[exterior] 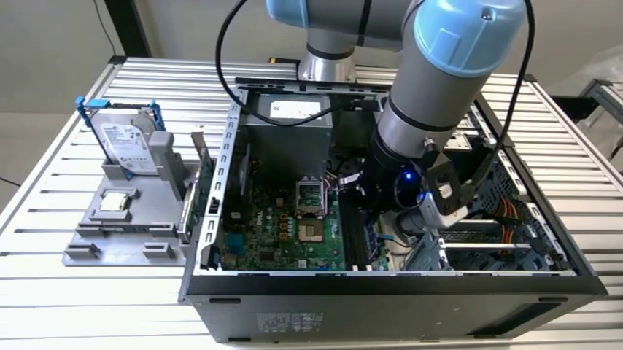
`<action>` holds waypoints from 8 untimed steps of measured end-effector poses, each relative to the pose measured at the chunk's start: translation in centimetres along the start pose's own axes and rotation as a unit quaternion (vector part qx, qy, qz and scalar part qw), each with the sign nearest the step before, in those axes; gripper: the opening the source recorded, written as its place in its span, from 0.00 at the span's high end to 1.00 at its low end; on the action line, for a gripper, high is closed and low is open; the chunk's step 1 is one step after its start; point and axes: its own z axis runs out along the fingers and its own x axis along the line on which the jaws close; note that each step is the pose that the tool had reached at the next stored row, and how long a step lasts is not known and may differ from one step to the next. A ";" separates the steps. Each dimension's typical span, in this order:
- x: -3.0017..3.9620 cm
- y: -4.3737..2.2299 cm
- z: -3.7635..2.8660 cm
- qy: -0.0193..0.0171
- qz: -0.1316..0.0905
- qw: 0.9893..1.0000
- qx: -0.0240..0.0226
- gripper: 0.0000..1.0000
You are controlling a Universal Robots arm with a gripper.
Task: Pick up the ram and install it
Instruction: 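Insert the ram into the slot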
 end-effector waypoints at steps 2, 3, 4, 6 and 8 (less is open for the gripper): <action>0.00 -0.01 0.18 0.000 0.000 1.000 0.001 1.00; 0.00 -0.01 0.26 0.000 0.000 1.000 0.002 1.00; 0.01 -0.01 0.31 0.000 0.000 1.000 0.003 1.00; 0.03 -0.02 0.42 0.000 0.000 1.000 0.004 1.00; 0.07 -0.02 0.51 0.000 0.000 1.000 0.006 1.00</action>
